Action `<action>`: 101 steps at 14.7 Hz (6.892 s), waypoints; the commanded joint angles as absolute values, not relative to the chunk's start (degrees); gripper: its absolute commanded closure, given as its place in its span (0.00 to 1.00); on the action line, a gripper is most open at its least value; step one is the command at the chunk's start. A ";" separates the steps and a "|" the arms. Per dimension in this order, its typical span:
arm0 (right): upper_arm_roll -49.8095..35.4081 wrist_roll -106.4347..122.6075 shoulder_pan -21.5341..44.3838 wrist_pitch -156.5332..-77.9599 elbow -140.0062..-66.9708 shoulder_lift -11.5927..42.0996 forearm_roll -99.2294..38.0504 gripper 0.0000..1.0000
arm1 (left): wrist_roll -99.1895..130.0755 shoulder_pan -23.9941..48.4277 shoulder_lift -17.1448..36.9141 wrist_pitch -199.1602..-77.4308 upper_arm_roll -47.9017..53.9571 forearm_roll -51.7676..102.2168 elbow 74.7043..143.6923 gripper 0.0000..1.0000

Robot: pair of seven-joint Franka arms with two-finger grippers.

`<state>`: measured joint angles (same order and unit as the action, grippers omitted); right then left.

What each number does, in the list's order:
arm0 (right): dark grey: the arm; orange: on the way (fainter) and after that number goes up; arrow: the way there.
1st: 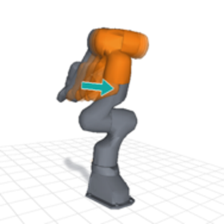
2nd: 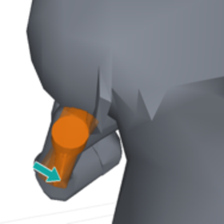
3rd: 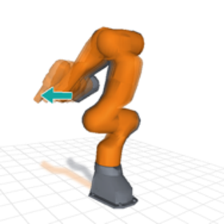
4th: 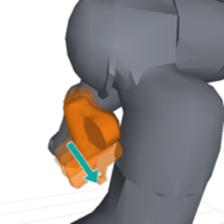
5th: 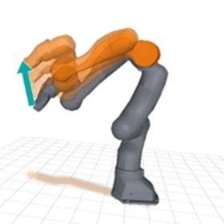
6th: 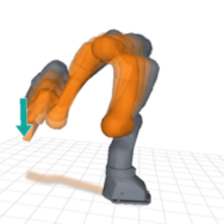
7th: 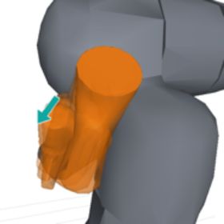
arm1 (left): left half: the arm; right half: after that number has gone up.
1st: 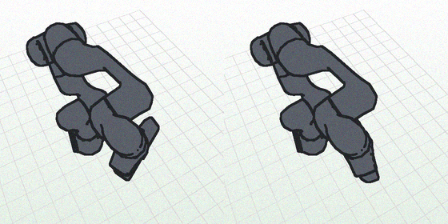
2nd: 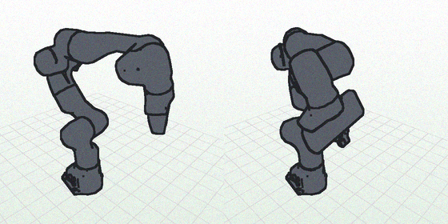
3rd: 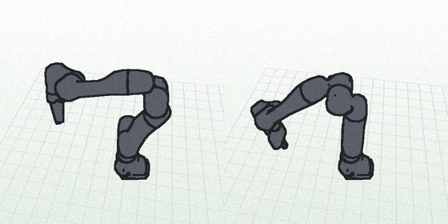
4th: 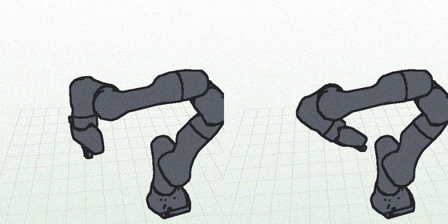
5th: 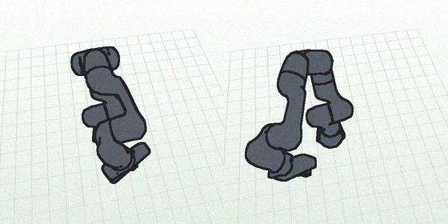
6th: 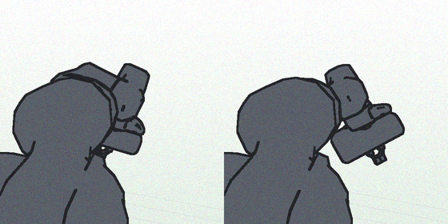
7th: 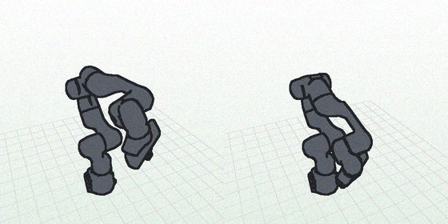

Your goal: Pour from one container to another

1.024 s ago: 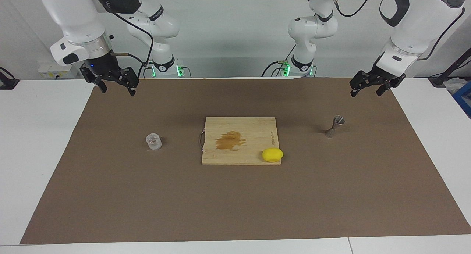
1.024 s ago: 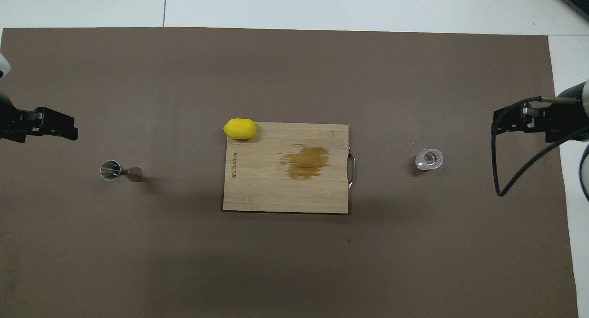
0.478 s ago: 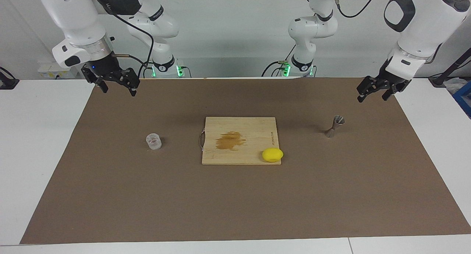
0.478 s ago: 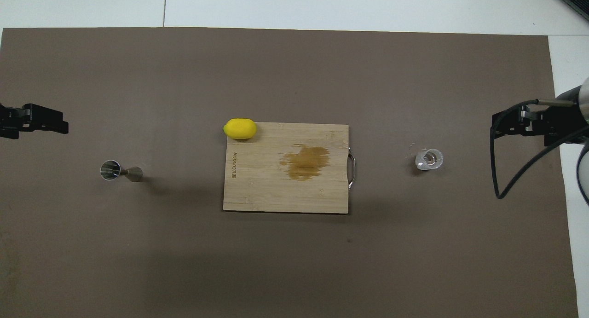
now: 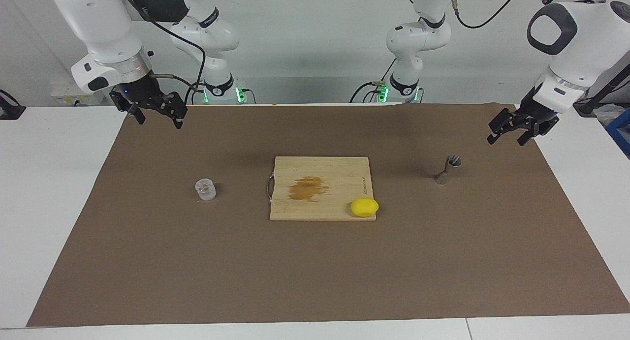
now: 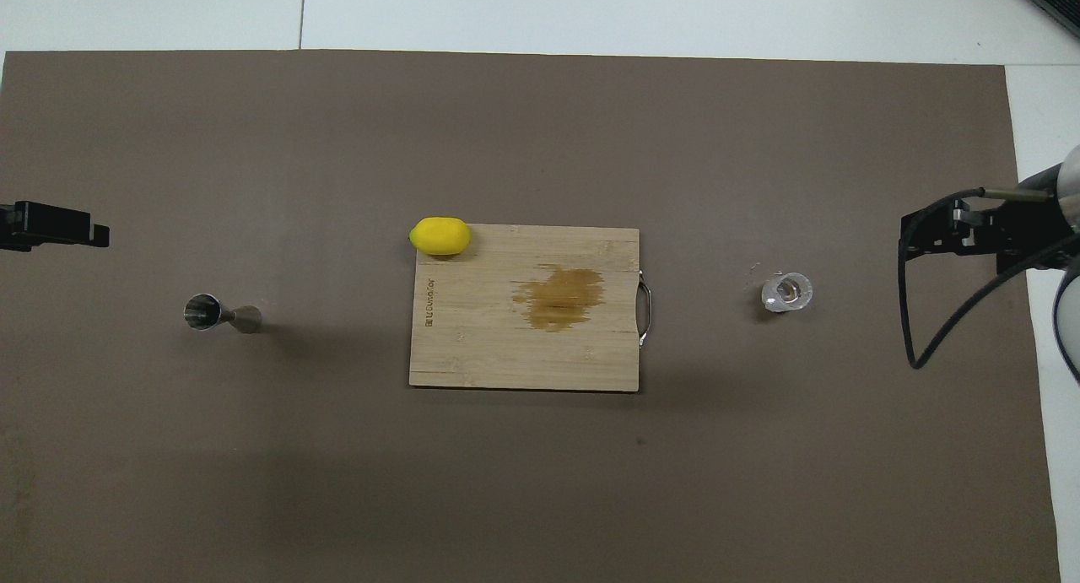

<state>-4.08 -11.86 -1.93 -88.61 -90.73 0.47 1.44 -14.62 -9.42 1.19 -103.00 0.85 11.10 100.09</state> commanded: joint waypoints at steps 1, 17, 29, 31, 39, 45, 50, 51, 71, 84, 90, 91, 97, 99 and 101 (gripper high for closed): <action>-4.48 -11.51 -2.55 -88.51 -92.37 -0.97 1.67 0.00 | -24.57 -12.99 2.98 -105.64 1.14 15.19 102.12 0.00; -4.39 -11.78 -2.55 -88.95 -92.64 -1.14 1.58 0.00 | -79.50 -19.77 13.88 -106.80 1.14 35.84 107.58 0.00; -4.39 -11.78 -2.55 -88.86 -92.64 -1.14 1.58 0.00 | -104.38 -20.04 17.05 -97.83 1.14 47.09 108.63 0.00; -4.39 -11.69 -2.64 -88.77 -92.81 -1.23 1.58 0.00 | -108.27 -20.21 17.05 -96.08 1.14 48.60 109.33 0.00; -4.39 -11.69 -2.64 -88.59 -92.99 -1.23 1.58 0.00 | -117.94 -24.51 16.70 -86.50 1.14 56.85 113.12 0.00; -4.39 -11.60 -2.64 -88.59 -93.08 -1.41 1.49 0.00 | -130.51 -26.37 21.18 -82.79 1.14 62.92 113.29 0.00; -4.39 -11.69 -2.64 -88.60 -93.08 -1.41 1.49 0.00 | -133.68 -26.89 23.02 -80.79 1.14 63.90 116.54 0.00; -4.39 -11.60 -2.64 -88.51 -93.08 -1.41 1.49 0.00 | -134.38 -27.33 23.38 -79.55 1.14 63.90 116.54 0.00; -4.39 -11.78 -2.55 -88.86 -93.08 -1.41 1.49 0.00 | -137.99 -29.35 27.16 -76.82 1.06 70.22 118.30 0.05; -4.39 -11.69 -2.64 -88.86 -93.08 -1.41 1.49 0.00 | -137.99 -30.06 27.16 -76.20 1.05 70.22 117.77 0.21; -4.39 -11.78 -2.64 -88.86 -93.08 -1.41 1.49 0.00 | -137.99 -30.15 27.16 -76.20 0.97 70.22 117.69 0.46; -4.39 -11.69 -2.64 -88.86 -93.08 -1.41 1.49 0.00 | -137.99 -30.23 27.16 -76.20 1.05 70.22 117.69 0.52; -4.39 -11.69 -2.64 -88.77 -93.08 -1.41 1.49 0.00 | -137.99 -30.23 27.16 -76.46 0.97 70.22 117.69 0.69; -4.31 -11.51 -2.64 -88.86 -93.08 -1.41 1.49 0.00 | -137.99 -30.23 27.16 -76.46 0.97 70.22 117.60 0.74; -4.31 -11.69 -2.64 -88.86 -93.08 -1.41 1.49 0.00 | -137.99 -30.15 27.16 -76.64 0.97 70.22 117.60 0.74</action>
